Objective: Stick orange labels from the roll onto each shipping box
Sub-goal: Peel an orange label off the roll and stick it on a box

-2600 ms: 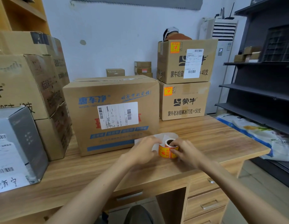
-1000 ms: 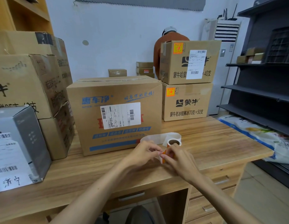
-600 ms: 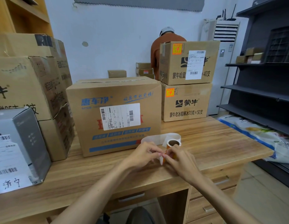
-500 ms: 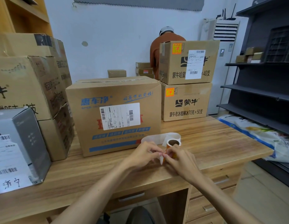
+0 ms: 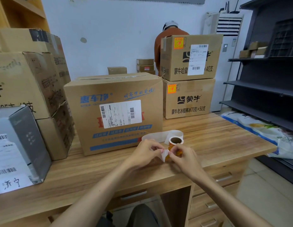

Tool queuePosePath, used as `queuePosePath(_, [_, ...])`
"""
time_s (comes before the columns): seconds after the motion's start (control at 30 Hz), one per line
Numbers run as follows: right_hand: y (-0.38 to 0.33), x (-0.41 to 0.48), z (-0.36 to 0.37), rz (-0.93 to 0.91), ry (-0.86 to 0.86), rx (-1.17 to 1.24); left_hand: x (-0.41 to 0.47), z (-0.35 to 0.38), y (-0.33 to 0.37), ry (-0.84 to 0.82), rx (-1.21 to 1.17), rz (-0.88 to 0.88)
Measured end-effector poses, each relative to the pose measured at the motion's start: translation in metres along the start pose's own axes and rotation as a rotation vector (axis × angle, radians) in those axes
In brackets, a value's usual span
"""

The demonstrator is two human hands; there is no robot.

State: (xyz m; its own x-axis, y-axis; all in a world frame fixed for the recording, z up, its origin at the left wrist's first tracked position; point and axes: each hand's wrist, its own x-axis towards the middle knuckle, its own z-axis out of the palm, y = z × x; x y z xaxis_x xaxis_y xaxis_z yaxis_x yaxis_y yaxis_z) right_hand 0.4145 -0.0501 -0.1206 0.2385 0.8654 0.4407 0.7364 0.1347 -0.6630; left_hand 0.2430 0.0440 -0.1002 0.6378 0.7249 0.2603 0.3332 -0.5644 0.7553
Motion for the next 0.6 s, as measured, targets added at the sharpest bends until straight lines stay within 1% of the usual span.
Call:
queuePosePath(0.2, [0.007,0.0,-0.004,0.068,0.01,0.195,0.001,-0.006,-0.008,0.079,-0.004,-0.072])
queuePosePath(0.43, [0.009,-0.005,-0.031,0.127,0.014,0.263,0.001,-0.004,-0.005,0.107,-0.068,-0.119])
queuePosePath(0.53, [0.006,-0.009,-0.043,0.167,0.047,0.292,0.001,-0.004,-0.003,0.101,-0.084,-0.121])
queuePosePath(0.6, [0.001,-0.011,-0.049,0.155,0.07,0.304,0.002,-0.005,-0.003,0.111,-0.094,-0.127])
